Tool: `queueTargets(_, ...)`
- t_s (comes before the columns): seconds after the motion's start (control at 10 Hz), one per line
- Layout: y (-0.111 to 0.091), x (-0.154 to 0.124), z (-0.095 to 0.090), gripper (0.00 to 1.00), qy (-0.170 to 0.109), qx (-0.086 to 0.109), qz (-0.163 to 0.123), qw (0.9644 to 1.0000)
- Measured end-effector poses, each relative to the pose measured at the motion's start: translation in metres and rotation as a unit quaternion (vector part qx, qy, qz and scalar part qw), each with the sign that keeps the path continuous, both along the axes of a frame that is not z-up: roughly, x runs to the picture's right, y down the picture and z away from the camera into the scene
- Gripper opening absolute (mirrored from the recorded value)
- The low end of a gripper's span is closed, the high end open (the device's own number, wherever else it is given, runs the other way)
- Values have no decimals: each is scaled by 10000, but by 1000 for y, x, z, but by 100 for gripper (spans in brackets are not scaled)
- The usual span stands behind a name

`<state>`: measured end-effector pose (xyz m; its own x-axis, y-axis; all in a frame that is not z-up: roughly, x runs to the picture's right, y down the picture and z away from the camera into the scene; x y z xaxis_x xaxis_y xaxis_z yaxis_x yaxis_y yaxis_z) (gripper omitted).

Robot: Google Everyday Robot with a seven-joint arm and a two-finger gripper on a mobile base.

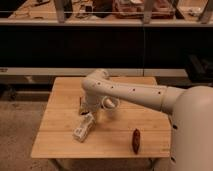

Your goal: Stand the bottle upright

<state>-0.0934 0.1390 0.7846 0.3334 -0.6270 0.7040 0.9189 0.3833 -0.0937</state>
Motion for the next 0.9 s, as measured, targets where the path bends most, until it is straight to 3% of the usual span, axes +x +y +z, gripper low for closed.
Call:
queueTargets(0.3, 3, -11, 17, 58, 90, 104, -269, 9995)
queueTargets(0.6, 10, -23, 26, 80, 119, 159, -482, 9986)
queueTargets(0.9, 21, -20, 23, 80, 270, 112, -731, 9969)
